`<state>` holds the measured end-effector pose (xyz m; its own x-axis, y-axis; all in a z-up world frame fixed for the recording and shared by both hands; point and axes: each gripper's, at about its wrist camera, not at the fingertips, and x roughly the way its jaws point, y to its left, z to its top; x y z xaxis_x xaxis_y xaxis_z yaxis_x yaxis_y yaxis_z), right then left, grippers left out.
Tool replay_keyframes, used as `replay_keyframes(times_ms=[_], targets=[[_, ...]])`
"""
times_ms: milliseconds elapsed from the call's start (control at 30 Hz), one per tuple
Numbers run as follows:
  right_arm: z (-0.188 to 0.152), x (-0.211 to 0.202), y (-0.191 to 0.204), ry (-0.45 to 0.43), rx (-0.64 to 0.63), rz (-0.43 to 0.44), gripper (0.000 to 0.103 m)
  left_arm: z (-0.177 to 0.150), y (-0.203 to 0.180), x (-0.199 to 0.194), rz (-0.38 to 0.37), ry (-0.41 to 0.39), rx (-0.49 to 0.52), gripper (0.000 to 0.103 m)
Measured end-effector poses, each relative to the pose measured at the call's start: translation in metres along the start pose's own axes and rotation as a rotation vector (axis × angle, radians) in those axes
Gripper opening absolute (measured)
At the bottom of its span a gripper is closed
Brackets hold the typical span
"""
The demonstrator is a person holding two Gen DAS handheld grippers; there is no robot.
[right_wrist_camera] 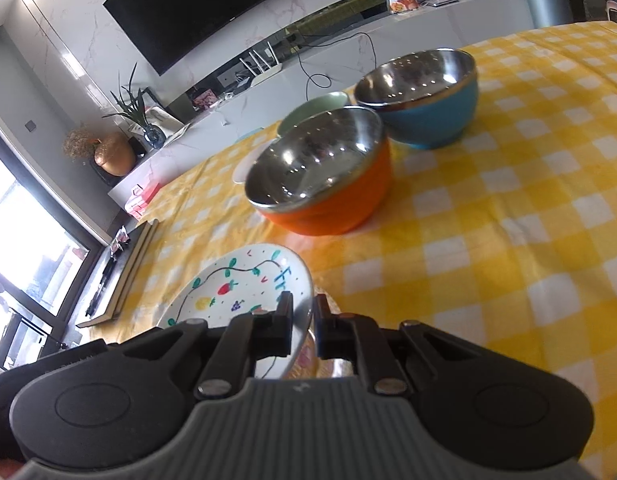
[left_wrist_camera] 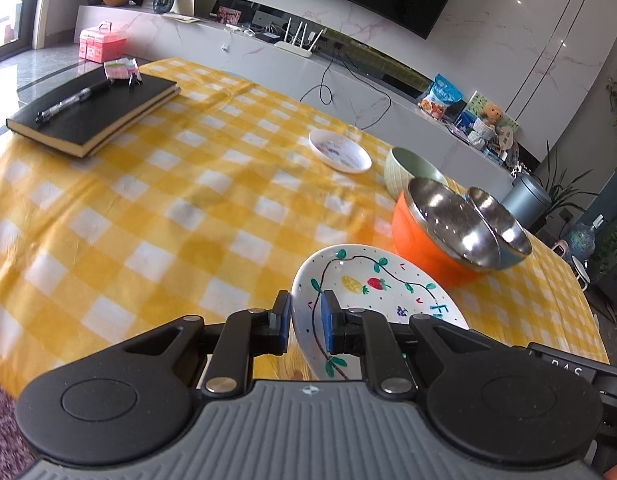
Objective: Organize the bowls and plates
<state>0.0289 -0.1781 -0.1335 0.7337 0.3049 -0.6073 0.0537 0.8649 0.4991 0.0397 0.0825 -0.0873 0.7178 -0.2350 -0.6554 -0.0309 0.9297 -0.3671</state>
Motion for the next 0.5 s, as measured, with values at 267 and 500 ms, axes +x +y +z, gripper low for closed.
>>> replay_keyframes(times_ms=[267,500], targets=[[-0.01,-0.002,0.0,0.015,-0.032,-0.011,0.008,-0.012,0.003,-0.003,0.02,0.018,0.002,0.017],[-0.012,0.004,-0.001,0.023,-0.055,-0.032,0.008,-0.017,0.001,0.001,0.03,0.03,0.022,0.017]])
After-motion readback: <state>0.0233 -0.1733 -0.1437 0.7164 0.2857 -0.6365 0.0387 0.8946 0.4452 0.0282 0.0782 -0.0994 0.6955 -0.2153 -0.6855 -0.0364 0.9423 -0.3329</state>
